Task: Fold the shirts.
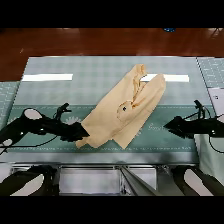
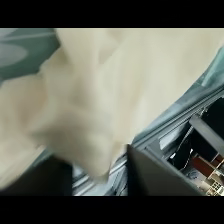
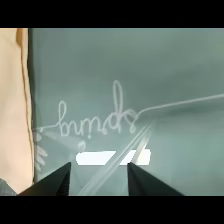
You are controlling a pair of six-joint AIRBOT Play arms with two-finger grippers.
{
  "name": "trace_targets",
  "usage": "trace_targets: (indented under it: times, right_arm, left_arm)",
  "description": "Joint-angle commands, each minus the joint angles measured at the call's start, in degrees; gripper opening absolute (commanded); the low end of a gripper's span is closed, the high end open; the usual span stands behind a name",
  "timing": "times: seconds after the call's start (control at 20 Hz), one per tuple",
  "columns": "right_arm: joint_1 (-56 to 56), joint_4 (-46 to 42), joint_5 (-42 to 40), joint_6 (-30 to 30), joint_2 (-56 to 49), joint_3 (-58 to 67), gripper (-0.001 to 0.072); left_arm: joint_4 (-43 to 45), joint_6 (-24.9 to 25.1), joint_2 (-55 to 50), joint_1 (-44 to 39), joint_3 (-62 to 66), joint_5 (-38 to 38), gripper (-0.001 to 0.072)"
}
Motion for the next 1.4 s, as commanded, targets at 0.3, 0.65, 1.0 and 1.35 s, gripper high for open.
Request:
trace_targets:
  times: [0.3, 0.65, 1.0, 1.35]
  right_arm:
    - [21.3, -0.3, -3.2, 10.7, 0.3, -1.5, 0.0408]
    - [39.3, 10.8, -16.2, 15.3, -6.6, -1.5, 0.0408]
    - [48.4, 24.9, -27.9, 11.4, -15.9, 2.1, 0.0408]
    - [54.2, 30.5, -30.2, 5.7, -21.4, 8.4, 0.002]
  left_arm:
    - [-12.5, 8.4, -5.8, -2.8, 10.9, 5.5, 0.0023]
    - [-12.5, 8.4, -5.8, -2.3, 16.1, 5.2, 0.0024]
    - [-12.5, 8.4, -5.8, -2.3, 16.1, 5.2, 0.0023]
    - [-12.5, 8.4, -5.8, -2.3, 16.1, 6.9, 0.0023]
